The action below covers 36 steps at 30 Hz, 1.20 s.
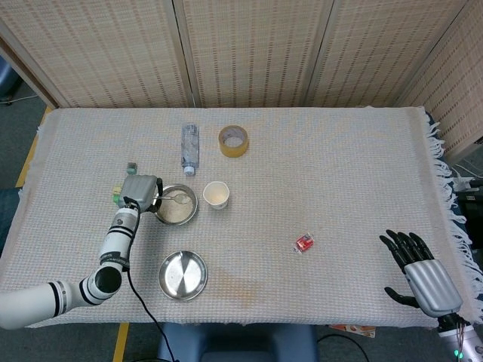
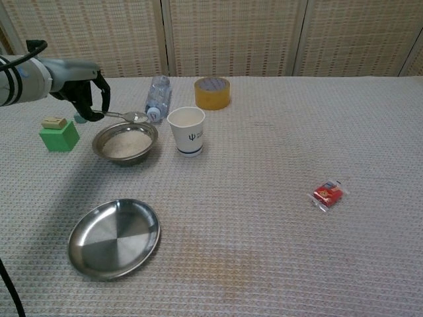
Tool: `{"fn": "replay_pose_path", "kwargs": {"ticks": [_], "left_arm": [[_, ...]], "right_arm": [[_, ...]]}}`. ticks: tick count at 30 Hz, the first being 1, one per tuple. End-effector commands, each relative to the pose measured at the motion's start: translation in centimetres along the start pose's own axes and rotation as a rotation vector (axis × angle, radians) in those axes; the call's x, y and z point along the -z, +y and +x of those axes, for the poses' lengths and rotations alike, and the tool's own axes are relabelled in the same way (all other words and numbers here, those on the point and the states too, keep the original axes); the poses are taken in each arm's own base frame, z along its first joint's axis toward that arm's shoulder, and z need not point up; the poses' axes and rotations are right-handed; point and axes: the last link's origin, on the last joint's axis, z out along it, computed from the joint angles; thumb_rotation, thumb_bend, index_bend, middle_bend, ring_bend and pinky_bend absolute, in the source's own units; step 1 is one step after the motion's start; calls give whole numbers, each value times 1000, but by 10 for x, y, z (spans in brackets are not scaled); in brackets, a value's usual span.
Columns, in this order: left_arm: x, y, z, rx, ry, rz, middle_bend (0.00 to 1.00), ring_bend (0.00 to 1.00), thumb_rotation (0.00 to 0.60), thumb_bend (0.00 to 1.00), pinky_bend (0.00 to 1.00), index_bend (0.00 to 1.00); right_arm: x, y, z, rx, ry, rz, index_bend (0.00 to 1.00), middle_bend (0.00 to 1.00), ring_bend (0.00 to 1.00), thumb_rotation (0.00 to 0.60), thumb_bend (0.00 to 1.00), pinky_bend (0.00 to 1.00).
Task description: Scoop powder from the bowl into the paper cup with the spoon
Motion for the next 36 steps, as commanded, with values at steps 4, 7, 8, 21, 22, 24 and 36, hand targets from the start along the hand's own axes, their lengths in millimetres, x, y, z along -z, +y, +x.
{"fn": "replay_pose_path", "kwargs": {"ticks": [4,7,8,21,22,24,36], "left_arm": [[-6,20,20,55,-20,-21,1000,1000,600,396,1000,573],[-8,32,24,48,-10,-32,1000,1000,600,395,1000,572],[-9,36,24,40,-4,-36,1000,1000,600,395,1000,573],[-23,68,10,-135,113,-24,1000,1000,600,392,1000,573],[-24,69,8,-147,122,-25,1000,1000,600,392,1000,573],[-24,70,5,-184,142,-25,1000,1000,600,393,1000,573],[-22,87,-12,-440,333,-48,1000,1000,600,391,1000,571]], "right_arm": [[-1,1,0,-2,-2,-4,0,0,0,600,88,0],[-2,2,0,-2,-4,-5,0,0,0,600,88,0],[-2,2,0,-3,-6,-6,0,0,0,600,88,0],[-4,6,1,-9,-10,-18,0,0,0,600,87,0],[-4,6,1,-10,-8,-20,0,0,0,600,87,0],[-3,7,2,-12,-6,-25,0,0,0,600,88,0],[-2,8,4,-17,-4,-25,0,0,0,600,88,0]]}}
